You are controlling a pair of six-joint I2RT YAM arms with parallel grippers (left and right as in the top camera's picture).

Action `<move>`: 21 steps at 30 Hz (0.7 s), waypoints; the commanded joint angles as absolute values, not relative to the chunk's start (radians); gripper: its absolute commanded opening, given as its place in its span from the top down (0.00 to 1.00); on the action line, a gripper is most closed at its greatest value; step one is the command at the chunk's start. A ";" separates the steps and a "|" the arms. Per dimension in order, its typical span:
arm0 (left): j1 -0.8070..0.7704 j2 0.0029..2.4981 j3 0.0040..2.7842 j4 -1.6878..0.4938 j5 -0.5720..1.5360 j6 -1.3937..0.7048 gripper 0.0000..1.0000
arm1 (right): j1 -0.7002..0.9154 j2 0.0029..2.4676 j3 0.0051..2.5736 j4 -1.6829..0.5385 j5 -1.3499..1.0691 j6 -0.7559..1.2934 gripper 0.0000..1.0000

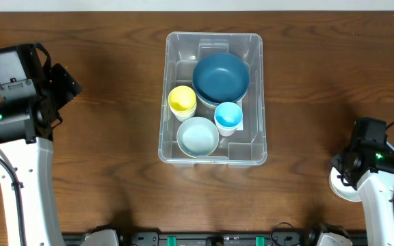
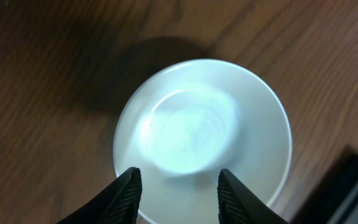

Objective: Pack container
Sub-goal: 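Grasp the second white bowl on the table with the right gripper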

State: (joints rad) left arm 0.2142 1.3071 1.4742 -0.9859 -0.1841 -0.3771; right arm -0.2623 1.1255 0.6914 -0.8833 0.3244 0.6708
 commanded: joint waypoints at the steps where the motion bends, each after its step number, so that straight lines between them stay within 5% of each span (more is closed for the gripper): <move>1: 0.219 1.313 1.485 -0.987 -0.195 -0.378 0.02 | -0.269 1.138 0.659 -0.848 0.350 0.696 0.58; 21: 0.219 1.313 1.485 -0.987 -0.195 -0.378 0.02 | -0.268 1.319 0.633 -0.663 0.268 0.696 0.64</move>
